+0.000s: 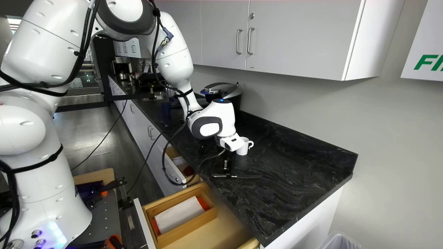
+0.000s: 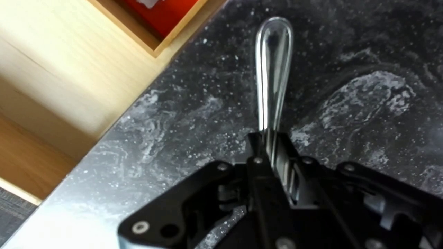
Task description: Pick the knife and put it in the drawer
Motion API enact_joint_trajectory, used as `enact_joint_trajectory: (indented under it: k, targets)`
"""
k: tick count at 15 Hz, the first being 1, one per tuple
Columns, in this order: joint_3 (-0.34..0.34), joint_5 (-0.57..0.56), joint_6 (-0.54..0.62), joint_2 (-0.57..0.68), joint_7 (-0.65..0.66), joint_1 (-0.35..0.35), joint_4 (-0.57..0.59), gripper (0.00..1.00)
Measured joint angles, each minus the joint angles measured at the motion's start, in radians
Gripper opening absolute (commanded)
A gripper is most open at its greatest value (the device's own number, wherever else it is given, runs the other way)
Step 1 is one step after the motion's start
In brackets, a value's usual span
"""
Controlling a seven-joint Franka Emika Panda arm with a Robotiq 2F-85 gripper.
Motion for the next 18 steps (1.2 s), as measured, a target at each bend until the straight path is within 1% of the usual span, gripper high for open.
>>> enact_joint_trajectory:
  k: [3, 4, 16, 17, 18]
  targets:
    - [0.001, 0.003, 0.000, 0.000, 0.000, 0.000, -0.001, 0.07]
    - [0.001, 0.003, 0.000, 0.000, 0.000, 0.000, -0.001, 0.13]
    - [0.007, 0.005, 0.000, 0.000, -0.002, -0.003, -0.002, 0.13]
    - [0.008, 0.005, 0.000, 0.000, -0.002, -0.003, -0.002, 0.06]
    - [0.008, 0.005, 0.000, 0.000, -0.002, -0.003, -0.002, 0.06]
